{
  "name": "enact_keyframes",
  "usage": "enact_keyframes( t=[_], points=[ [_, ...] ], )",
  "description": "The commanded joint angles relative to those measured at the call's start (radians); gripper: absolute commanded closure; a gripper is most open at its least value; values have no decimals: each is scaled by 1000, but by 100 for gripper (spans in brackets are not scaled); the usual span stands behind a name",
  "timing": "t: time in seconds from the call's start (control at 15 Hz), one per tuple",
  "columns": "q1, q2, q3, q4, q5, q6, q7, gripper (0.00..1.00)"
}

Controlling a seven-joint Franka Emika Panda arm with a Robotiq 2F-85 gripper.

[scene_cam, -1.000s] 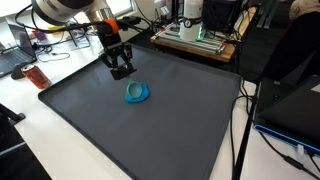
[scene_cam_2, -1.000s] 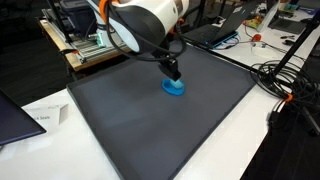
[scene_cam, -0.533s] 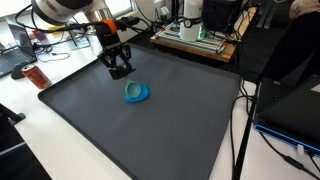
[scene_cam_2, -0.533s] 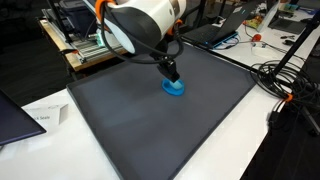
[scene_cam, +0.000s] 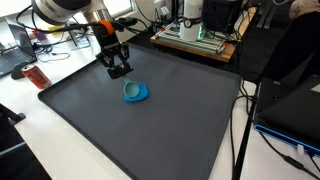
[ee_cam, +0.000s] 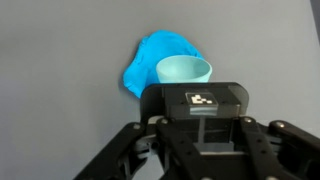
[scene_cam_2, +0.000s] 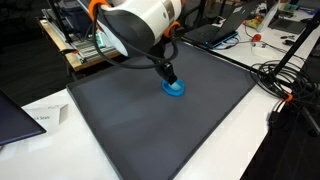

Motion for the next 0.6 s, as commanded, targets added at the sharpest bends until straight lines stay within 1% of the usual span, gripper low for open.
enact_keyframes(
  t=[0.0,0.53],
  points=[
    [-4,11,-90,37,-6,-1,-14,78],
    [-11,-1,-94,30,-11,0,-8,78]
  ],
)
